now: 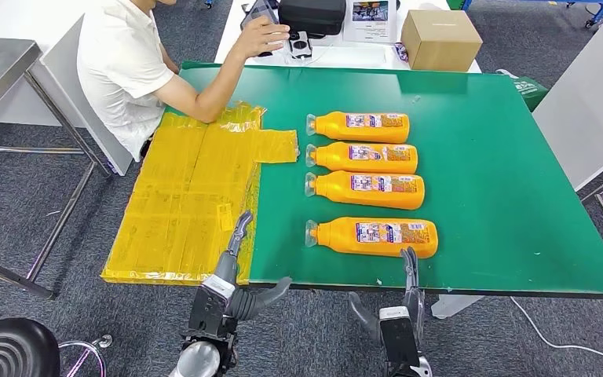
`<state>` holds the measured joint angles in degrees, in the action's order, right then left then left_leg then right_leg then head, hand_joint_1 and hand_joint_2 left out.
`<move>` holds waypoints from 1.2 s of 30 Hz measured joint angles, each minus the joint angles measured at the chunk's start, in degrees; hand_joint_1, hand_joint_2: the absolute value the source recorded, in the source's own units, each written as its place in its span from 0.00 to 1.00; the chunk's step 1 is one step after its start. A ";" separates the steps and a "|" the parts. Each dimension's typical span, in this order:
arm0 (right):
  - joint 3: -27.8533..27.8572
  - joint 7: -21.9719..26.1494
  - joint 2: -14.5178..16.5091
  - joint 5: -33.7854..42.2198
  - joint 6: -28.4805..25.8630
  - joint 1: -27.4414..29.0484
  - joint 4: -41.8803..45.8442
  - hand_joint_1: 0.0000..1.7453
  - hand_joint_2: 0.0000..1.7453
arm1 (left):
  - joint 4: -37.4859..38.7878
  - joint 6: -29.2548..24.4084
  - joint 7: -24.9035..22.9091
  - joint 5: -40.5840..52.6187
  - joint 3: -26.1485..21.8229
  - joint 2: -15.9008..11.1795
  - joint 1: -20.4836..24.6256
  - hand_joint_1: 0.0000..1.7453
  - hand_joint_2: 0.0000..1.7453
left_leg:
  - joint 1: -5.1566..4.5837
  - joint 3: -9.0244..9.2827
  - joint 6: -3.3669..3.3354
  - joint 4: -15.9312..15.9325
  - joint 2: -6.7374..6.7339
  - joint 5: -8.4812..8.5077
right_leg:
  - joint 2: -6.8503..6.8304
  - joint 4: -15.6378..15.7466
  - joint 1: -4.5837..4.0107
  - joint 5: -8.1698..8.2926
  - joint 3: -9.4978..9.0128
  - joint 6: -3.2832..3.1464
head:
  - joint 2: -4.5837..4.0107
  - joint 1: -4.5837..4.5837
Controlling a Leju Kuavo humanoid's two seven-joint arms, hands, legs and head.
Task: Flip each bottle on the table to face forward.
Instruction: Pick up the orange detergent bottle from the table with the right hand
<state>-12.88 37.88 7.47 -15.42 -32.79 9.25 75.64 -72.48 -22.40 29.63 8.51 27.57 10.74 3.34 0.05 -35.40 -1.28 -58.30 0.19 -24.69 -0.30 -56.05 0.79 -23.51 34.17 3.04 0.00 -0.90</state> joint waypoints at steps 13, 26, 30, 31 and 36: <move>5.69 -1.70 -2.19 -32.29 -6.85 -2.56 -0.15 0.00 1.00 | 2.26 0.91 0.92 -1.75 0.02 0.32 1.46 0.00 1.00 | 0.00 0.01 0.00 0.00 0.01 0.01 | 0.00 0.00 0.00 0.01 -0.02 0.00 | 0.00 0.01; 14.39 -1.81 -2.80 -40.95 -6.86 -5.45 -3.44 0.00 1.00 | 4.17 1.80 0.92 -1.78 0.29 0.75 2.77 0.00 1.00 | 0.00 0.01 0.00 0.00 0.00 0.00 | 0.00 -0.01 -0.01 0.01 -0.01 0.01 | 0.00 0.01; 15.27 -4.69 -3.42 -46.78 -6.86 -6.49 -4.34 0.00 1.00 | 4.50 2.19 0.91 -1.85 0.40 0.80 2.98 0.00 1.00 | 0.00 0.01 0.00 0.00 0.00 0.00 | 0.00 0.00 0.00 0.01 -0.02 0.01 | 0.00 0.01; 15.44 -5.62 -3.84 -47.65 -6.86 -7.07 -4.97 0.00 1.00 | 4.61 2.24 0.91 -1.92 0.43 0.84 3.05 0.00 1.00 | -0.01 0.01 -0.01 0.00 0.00 0.01 | 0.00 0.00 0.00 0.01 -0.02 0.01 | 0.00 0.01; 14.57 -10.89 -7.13 -46.69 -6.86 -11.74 -11.84 0.00 1.00 | 5.18 2.85 1.04 -2.61 0.66 1.11 3.64 0.00 1.00 | -0.09 0.01 -0.06 -0.01 0.01 0.04 | -0.01 0.00 0.05 0.04 -0.06 0.03 | 0.00 0.01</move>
<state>1.70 26.99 0.35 -62.12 -39.65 -2.49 63.80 -67.30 -19.55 30.68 5.90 28.23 11.86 6.98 -0.04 -35.38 -1.34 -58.31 0.20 -24.65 -0.31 -56.05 0.83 -23.47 34.11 3.07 0.00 -0.90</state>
